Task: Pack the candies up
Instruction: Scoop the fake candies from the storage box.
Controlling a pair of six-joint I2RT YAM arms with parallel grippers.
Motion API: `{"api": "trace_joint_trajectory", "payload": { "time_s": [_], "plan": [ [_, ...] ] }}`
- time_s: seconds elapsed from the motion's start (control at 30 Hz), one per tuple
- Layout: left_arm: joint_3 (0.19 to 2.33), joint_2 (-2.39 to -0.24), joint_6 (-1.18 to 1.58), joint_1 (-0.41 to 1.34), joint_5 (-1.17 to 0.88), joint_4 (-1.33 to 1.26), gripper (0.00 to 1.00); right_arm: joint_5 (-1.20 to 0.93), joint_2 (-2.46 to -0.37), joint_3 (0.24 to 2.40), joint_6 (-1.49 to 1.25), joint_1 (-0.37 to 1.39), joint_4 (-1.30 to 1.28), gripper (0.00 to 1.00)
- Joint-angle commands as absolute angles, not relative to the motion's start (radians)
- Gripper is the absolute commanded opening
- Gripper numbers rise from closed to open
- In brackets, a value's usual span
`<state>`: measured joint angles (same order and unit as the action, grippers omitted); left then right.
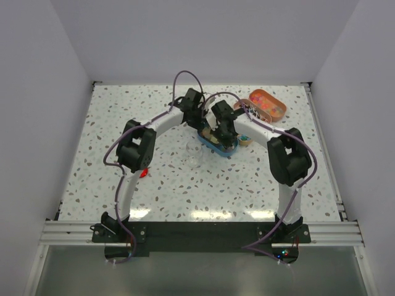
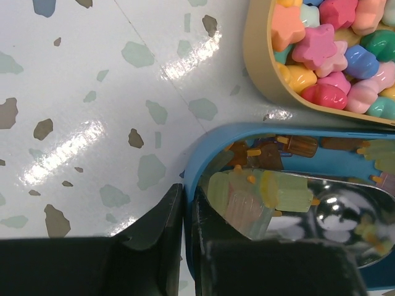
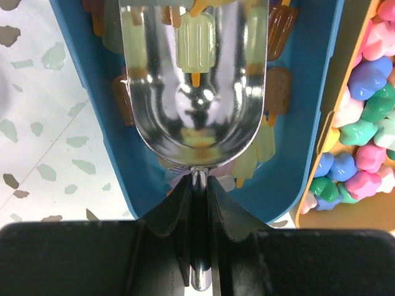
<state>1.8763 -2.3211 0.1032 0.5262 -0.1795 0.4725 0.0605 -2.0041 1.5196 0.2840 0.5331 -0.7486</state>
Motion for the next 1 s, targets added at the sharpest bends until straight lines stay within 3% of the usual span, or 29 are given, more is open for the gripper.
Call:
{"api": "trace_joint_trajectory", "payload": {
  "time_s": [0.0,0.23,0.5,0.97],
  "plan": [
    [1.872,-2.203,0.186,0.548,-0.291,0.380,0.14,0.041,-1.991,1.468,0.221,0.543,-0.523,0.00],
    [1.853,-2.204,0.207,0.548,-0.308,0.370,0.19,0.032,-1.921,1.390,0.181,0.541,-0.393,0.00],
    [1.832,-2.168,0.213,0.548,-0.304,0.341,0.33,0.006,-1.931,1.421,0.190,0.542,-0.417,0.00],
    [1.798,-2.184,0.273,0.522,-0.276,0.344,0.39,0.029,-1.891,1.350,0.230,0.528,-0.420,0.00]
  ]
}}
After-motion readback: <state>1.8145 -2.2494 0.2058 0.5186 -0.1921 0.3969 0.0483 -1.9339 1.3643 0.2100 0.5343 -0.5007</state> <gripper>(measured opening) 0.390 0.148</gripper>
